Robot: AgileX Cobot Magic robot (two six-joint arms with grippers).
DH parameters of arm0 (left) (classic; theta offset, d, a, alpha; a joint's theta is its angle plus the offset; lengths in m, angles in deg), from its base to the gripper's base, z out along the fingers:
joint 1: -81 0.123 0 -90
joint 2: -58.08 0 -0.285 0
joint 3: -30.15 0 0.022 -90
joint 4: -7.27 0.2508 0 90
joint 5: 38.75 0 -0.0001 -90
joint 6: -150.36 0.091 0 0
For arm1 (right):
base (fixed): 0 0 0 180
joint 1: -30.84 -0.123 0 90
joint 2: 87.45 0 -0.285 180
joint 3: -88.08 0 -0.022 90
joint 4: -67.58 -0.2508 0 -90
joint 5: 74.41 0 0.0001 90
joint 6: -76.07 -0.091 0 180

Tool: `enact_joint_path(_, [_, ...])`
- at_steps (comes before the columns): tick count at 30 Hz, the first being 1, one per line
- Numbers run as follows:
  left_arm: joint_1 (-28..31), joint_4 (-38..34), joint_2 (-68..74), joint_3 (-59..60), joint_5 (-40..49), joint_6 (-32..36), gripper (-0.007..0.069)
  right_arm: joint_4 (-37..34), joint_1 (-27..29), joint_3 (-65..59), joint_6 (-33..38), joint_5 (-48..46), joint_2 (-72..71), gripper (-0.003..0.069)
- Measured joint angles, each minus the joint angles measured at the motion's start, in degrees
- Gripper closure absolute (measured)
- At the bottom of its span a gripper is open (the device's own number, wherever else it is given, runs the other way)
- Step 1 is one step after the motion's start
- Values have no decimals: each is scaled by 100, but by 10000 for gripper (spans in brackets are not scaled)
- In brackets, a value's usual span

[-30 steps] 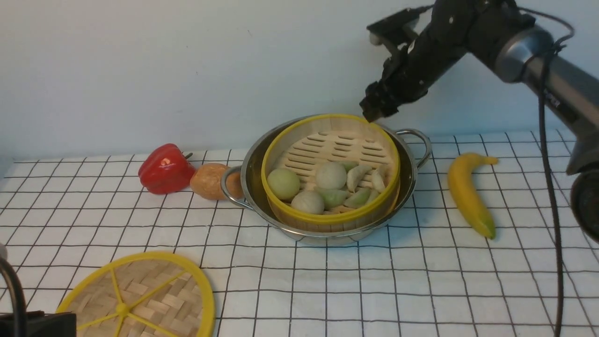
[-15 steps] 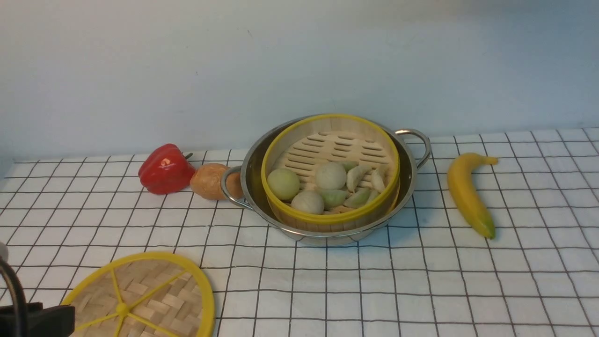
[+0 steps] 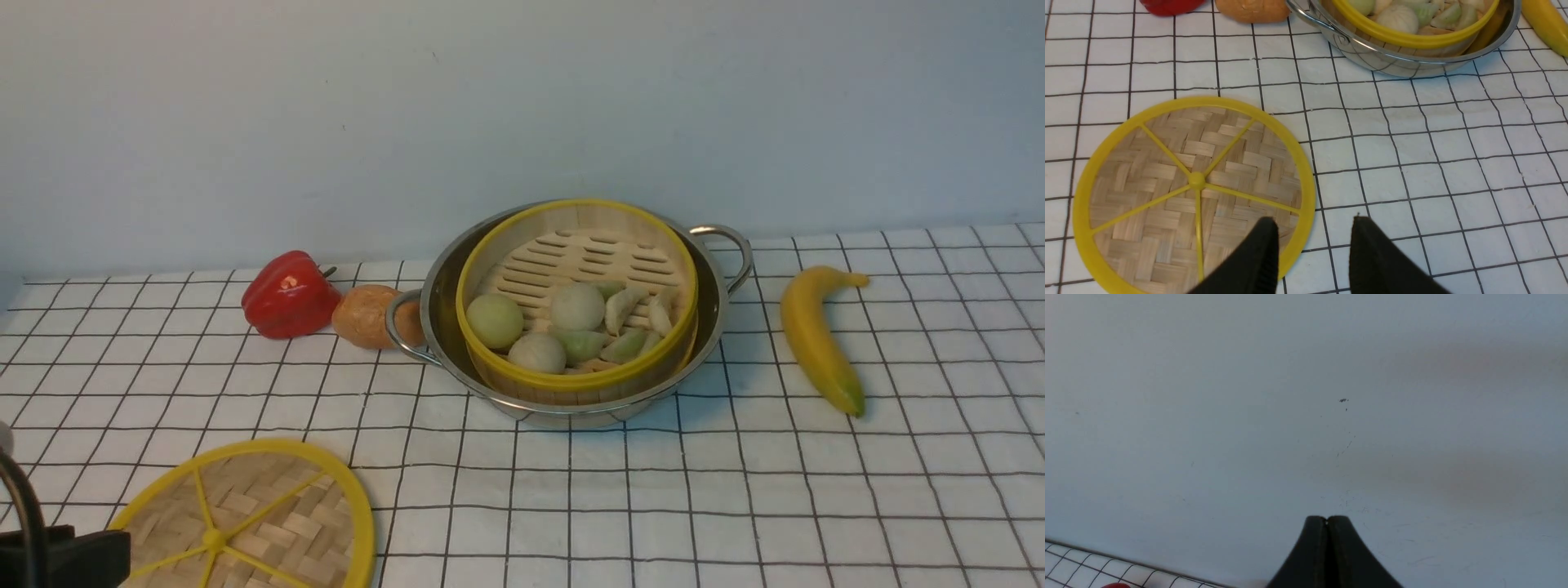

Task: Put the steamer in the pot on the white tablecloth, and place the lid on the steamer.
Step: 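Grasp the bamboo steamer lid lying on the table by its centre knob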

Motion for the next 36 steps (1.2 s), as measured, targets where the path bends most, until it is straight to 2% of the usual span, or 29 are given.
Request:
enact_joint_path(6, [0, 0, 0, 0, -28, 2, 382, 11, 0, -175, 5, 0, -24, 665])
enact_joint_path(10, [0, 0, 0, 0, -40, 8, 382, 219, 0, -1422, 317, 11, -692, 663])
enact_joint_path(13, [0, 0, 0, 0, -53, 8, 382, 670, 0, -3797, 407, 323, -2174, 663])
enact_joint_path(14, [0, 0, 0, 0, -53, 8, 382, 706, 0, -3938, 407, 370, -2174, 663])
enact_joint_path(16, [0, 0, 0, 0, -58, 11, 382, 1132, 0, -5513, 262, 900, -3372, 663])
enact_joint_path(22, [0, 0, 0, 0, -58, 18, 382, 2222, 64, -9463, -648, 2791, -6007, 658])
enact_joint_path(26, [0, 0, 0, 0, -58, 18, 382, 2300, 511, -11838, -1218, 3913, -7903, 654])
enact_joint_path(29, [0, 0, 0, 0, -58, 18, 382, 2325, 827, -12776, -1477, 4554, -8835, 652])
enact_joint_path(32, [0, 0, 0, 0, -58, 18, 382, 2556, 1380, -14154, -1619, 5524, -9955, 649])
enact_joint_path(36, [0, 0, 0, 0, -58, 18, 382, 2667, 1736, -15178, -1655, 6063, -10695, 645])
